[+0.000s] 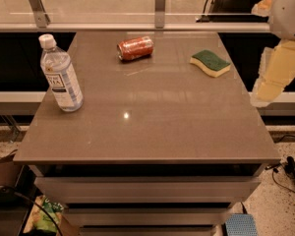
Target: Place coke can upright
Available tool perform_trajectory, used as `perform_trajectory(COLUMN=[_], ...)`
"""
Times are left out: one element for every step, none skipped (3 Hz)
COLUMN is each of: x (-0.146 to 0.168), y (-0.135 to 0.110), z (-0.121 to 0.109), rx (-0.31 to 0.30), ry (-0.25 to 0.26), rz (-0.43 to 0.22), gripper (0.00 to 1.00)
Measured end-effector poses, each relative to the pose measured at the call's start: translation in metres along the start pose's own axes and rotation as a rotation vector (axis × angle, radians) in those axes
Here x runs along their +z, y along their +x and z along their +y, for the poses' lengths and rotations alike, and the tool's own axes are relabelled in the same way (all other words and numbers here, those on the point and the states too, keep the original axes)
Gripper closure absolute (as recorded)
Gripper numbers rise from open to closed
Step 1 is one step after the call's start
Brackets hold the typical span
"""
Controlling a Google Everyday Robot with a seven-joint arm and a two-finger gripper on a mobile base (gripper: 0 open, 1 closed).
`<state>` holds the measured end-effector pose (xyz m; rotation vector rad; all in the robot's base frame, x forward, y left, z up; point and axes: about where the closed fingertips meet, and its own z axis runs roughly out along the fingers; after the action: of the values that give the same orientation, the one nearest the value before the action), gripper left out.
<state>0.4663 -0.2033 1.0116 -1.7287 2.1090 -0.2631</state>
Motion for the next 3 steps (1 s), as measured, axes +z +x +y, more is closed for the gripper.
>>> perform_trajectory(x=[0.003, 0.012, 0.025], y=[-0.011, -0.026, -0.045], z=[-0.022, -0.049, -0.075], rx=[-0.029, -0.056, -0.091], ry=[0.077, 0.136, 0.148], rz=[-0.021, -0.058, -0.078], gripper=[0.00, 0.00, 0.00])
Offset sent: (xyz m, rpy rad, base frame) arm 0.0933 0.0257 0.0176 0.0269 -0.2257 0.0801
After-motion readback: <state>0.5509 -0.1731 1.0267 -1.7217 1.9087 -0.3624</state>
